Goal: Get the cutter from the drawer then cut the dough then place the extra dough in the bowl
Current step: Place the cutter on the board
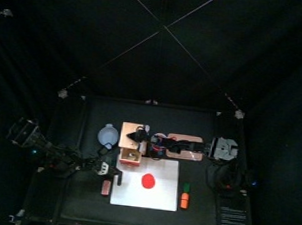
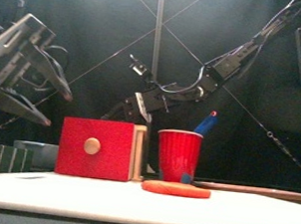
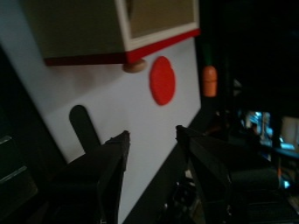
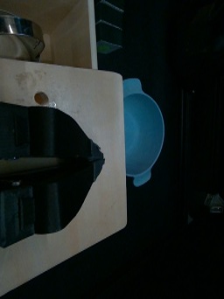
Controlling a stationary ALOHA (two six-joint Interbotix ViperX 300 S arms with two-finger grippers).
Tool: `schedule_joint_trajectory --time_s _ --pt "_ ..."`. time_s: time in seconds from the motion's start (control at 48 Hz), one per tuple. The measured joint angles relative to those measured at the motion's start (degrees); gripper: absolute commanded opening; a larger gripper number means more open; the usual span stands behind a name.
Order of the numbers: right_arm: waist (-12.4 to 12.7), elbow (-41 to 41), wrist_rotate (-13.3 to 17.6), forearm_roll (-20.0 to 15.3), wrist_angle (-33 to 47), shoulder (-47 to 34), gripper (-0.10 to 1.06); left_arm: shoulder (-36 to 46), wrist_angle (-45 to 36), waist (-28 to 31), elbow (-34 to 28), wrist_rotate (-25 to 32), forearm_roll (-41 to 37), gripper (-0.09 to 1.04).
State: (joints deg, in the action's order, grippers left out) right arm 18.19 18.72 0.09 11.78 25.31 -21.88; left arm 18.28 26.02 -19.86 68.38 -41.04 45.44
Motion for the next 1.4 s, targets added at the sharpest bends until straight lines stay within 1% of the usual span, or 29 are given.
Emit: schedule_joint_trajectory --time_s 0.083,0.167,0.312,0.375,0.458,0.583,0.646,0.708,0.875,0.979,1.062,1.083,1.125,1.229,1.396 --pt "-0.5 -0.4 0.3 -0.2 -0.6 0.1 -0.07 4.9 2.0 1.2 3.1 1.9 -6.6 0.82" --pt "-1.1 -1.0 0.4 -0.4 -2.1 0.2 -0.07 9.1 6.8 3.5 5.4 5.1 -14.4 0.81" --pt "-2.6 -2.8 0.5 -1.0 -5.8 1.3 -0.06 15.2 14.9 10.8 6.9 12.2 -25.4 0.81" --pt "-3.4 -3.6 0.5 -1.3 -7.1 2.5 -0.06 17.1 16.3 13.8 6.9 15.5 -28.9 0.81" --pt "-5.1 -4.5 0.4 -1.7 -9.2 4.0 -0.06 19.2 16.9 17.7 6.9 20.1 -33.0 0.81" --pt "-7.7 -4.9 0.5 -2.4 -13.9 6.5 -0.04 21.8 17.1 21.5 6.9 25.7 -36.1 0.81" --pt "-9.0 -4.9 0.4 -2.5 -17.2 7.7 0.01 22.8 17.2 22.7 6.9 27.3 -36.9 0.81" --pt "-10.1 -4.9 0.5 -2.5 -21.1 8.7 0.08 23.5 17.4 23.5 6.9 28.8 -37.2 0.81" --pt "-12.7 -4.7 0.6 -3.0 -29.2 10.4 0.36 24.0 17.4 25.0 6.9 32.1 -37.7 0.82" --pt "-12.9 -4.7 0.6 -4.7 -32.8 10.5 0.52 24.0 17.8 26.0 6.9 33.4 -37.9 0.82" --pt "-12.7 -4.7 1.0 -6.7 -34.9 10.5 0.6 24.0 18.8 26.7 6.9 34.5 -38.8 0.82" --pt "-12.7 -4.7 0.4 -6.9 -35.2 10.5 0.62 24.0 19.2 26.7 6.9 34.6 -39.0 0.82" --pt "-12.7 -4.7 0.9 -7.6 -35.6 10.5 0.65 24.0 20.0 26.8 6.9 35.1 -39.6 0.82" --pt "-12.6 -4.7 0.7 -8.0 -35.9 10.5 0.7 24.0 21.4 26.9 6.9 35.4 -40.8 0.82" --pt "-12.4 -5.1 0.6 -7.9 -36.3 9.0 0.7 24.1 21.8 26.8 7.0 35.4 -41.4 0.82"
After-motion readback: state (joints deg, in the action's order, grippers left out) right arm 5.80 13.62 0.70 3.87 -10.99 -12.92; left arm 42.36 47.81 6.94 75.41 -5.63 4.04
